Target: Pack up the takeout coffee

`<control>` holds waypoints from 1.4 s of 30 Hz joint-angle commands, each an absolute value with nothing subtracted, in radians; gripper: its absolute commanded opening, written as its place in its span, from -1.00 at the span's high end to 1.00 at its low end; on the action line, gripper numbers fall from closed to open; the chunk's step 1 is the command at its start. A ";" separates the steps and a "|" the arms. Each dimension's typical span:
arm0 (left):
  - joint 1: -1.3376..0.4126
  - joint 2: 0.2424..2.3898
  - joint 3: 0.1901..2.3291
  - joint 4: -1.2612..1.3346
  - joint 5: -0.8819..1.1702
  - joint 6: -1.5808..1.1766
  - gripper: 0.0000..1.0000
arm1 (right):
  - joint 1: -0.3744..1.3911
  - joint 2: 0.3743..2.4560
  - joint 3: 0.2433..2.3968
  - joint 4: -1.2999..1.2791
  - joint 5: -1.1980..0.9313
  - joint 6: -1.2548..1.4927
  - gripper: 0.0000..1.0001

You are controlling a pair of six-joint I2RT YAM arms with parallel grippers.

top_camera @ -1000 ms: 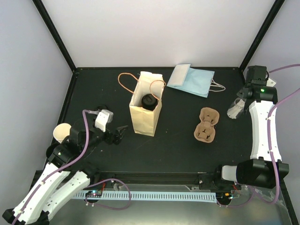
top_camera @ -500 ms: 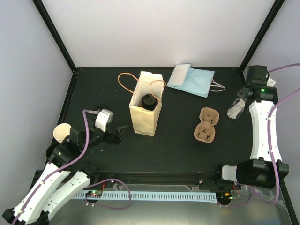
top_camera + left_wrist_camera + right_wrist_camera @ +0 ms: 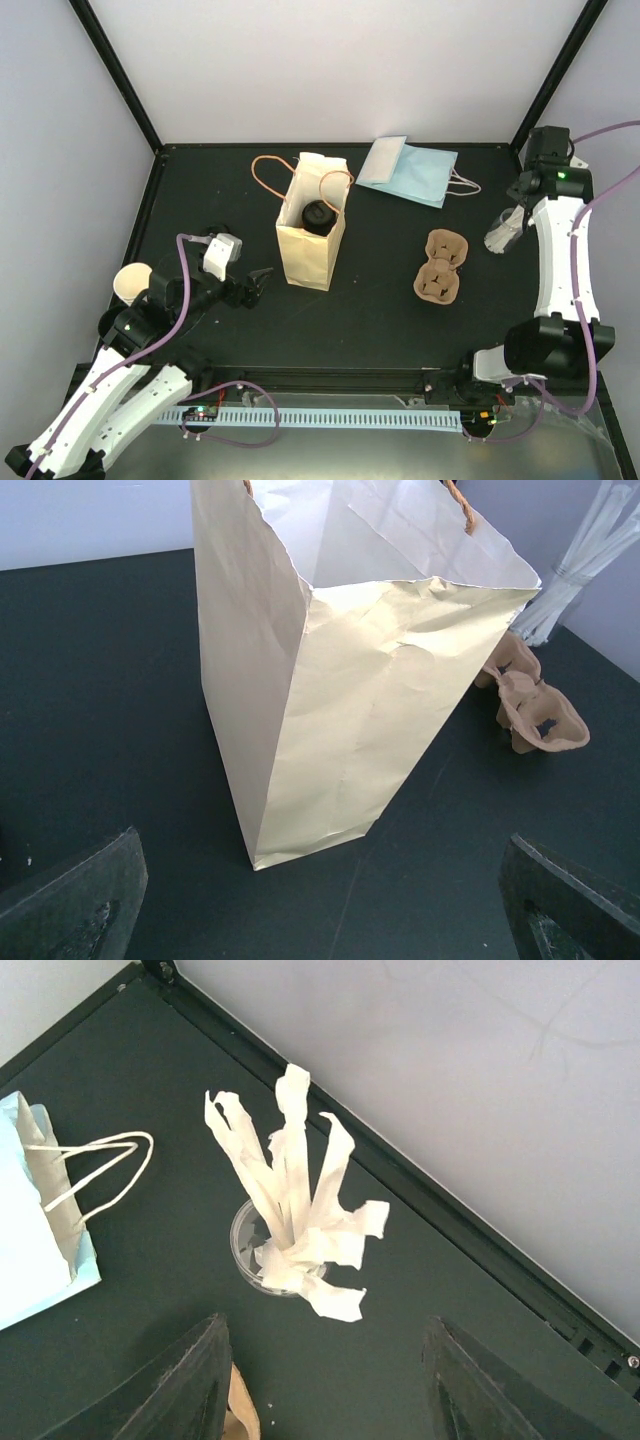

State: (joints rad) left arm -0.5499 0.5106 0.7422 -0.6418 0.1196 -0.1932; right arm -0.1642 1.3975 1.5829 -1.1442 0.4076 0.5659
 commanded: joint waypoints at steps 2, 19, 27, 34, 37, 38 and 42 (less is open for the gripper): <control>-0.546 0.504 0.738 -0.623 0.124 -0.179 -0.97 | -0.170 1.456 1.629 -1.158 0.388 0.560 -0.05; -0.546 0.497 0.737 -0.624 0.113 -0.182 -0.97 | -0.170 1.628 1.698 -1.166 0.396 0.566 0.19; -0.546 0.501 0.738 -0.624 0.114 -0.182 -0.97 | -0.196 1.646 1.686 -1.156 0.397 0.564 0.24; -0.546 0.505 0.737 -0.624 0.113 -0.183 -0.98 | -0.198 1.645 1.693 -1.155 0.379 0.562 0.71; -0.545 0.504 0.738 -0.624 0.111 -0.182 -0.98 | -0.197 1.635 1.702 -1.164 0.371 0.561 0.90; -0.545 0.504 0.738 -0.625 0.111 -0.182 -0.98 | -0.198 1.633 1.710 -1.168 0.369 0.561 0.95; -0.546 0.505 0.738 -0.625 0.112 -0.182 -0.97 | -0.196 1.617 1.750 -1.198 0.361 0.561 0.98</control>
